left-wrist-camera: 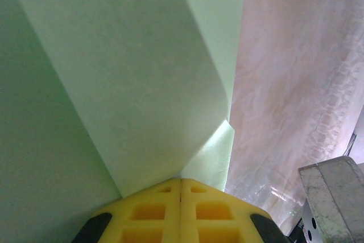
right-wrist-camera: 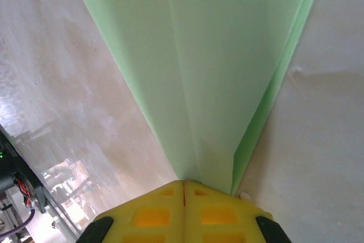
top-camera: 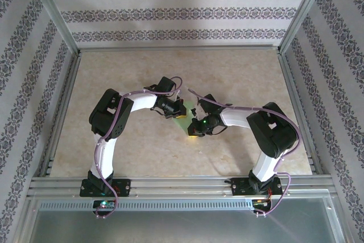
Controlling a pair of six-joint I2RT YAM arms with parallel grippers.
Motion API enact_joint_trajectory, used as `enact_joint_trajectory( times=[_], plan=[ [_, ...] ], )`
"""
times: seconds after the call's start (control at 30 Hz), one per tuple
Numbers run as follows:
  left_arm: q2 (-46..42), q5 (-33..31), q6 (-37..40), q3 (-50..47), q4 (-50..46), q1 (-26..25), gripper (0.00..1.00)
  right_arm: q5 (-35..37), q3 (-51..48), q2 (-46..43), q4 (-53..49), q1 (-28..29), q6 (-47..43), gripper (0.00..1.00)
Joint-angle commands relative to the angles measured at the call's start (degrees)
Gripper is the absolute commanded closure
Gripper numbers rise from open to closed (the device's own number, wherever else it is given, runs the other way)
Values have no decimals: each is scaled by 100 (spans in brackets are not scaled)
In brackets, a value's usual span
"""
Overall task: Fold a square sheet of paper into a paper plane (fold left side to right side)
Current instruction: Fourth fold the wing at the center of the table.
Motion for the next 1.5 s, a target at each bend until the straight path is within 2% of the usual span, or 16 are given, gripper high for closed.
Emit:
enact_joint_trajectory(
  times=[0.0, 0.3, 0.57, 0.83, 1.07, 1.47],
  plan=[
    [401, -668, 120, -98, -529, -12, 97, -128, -336, -13, -909, 158, -109, 100],
    [404, -643, 114, -97, -503, -16, 97, -362, -289, -378, -1048, 58, -131, 100],
    [371, -625, 113, -89, -497, -27, 97, -824, -137, -1166, -666, -447, 77, 100],
    [372, -616, 85, -80, -468, -26, 97, -205, 321, -535, 78, -361, 378, 100],
    [366, -590, 93, -54, -485, -25, 97, 229, 671, 142, 103, -237, 356, 100],
    [328, -588, 85, 9, -487, -20, 96, 613, 637, 567, -292, -174, 155, 100]
  ],
)
